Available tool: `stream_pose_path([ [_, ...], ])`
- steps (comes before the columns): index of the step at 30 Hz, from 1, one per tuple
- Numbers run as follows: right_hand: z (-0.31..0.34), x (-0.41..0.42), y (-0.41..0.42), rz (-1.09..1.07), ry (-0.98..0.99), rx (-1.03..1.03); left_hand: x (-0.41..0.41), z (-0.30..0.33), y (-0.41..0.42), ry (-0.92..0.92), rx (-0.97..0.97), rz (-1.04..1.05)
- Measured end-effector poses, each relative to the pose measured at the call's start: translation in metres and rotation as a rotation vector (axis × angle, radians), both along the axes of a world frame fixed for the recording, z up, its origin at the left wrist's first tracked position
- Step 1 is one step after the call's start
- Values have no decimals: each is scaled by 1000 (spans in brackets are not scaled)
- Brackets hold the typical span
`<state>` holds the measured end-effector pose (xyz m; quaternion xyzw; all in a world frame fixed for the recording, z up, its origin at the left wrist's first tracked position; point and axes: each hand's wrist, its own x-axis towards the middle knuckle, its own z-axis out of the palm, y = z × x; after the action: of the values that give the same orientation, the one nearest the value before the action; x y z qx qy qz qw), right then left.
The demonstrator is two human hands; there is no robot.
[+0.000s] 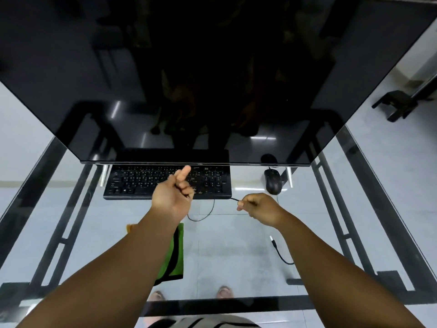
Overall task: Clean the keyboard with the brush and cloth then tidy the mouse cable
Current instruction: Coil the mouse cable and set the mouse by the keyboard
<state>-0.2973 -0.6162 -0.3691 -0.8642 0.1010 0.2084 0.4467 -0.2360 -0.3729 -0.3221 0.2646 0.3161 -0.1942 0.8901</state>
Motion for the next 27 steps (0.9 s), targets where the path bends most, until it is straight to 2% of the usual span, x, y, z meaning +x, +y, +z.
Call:
stream_pose_path([
  [3,20,-4,0,89,122,65,10,-4,3,38,81,220],
  [5,34,-5,-2,185,179,102,15,-6,0,-9,166,228],
  [7,52,-5,-2,279,198,169,14,-9,-7,-104,325,94],
  [10,85,0,-2,312,123,297,0,-18,-22,-317,812,-327],
  [11,95,3,-2,305,75,323,-5,-19,-26,-388,850,-461],
  [13,109,10,-5,221,-22,374,-15,-18,-33,-484,722,-712],
  [15,114,20,-9,33,-114,410,-25,-10,-35,-497,587,-931],
  [17,110,31,-14,-167,-192,385,-35,1,-35,-488,484,-1049],
  [19,98,38,-18,-368,-242,388,-38,8,-34,-452,370,-1064],
  [22,73,38,-26,-500,-207,286,-30,16,-28,-342,136,-937],
  [25,53,24,-23,-325,-46,173,-17,25,-19,-296,-62,-650],
  [27,45,14,-16,-203,78,159,-7,29,-16,-266,-79,-394],
])
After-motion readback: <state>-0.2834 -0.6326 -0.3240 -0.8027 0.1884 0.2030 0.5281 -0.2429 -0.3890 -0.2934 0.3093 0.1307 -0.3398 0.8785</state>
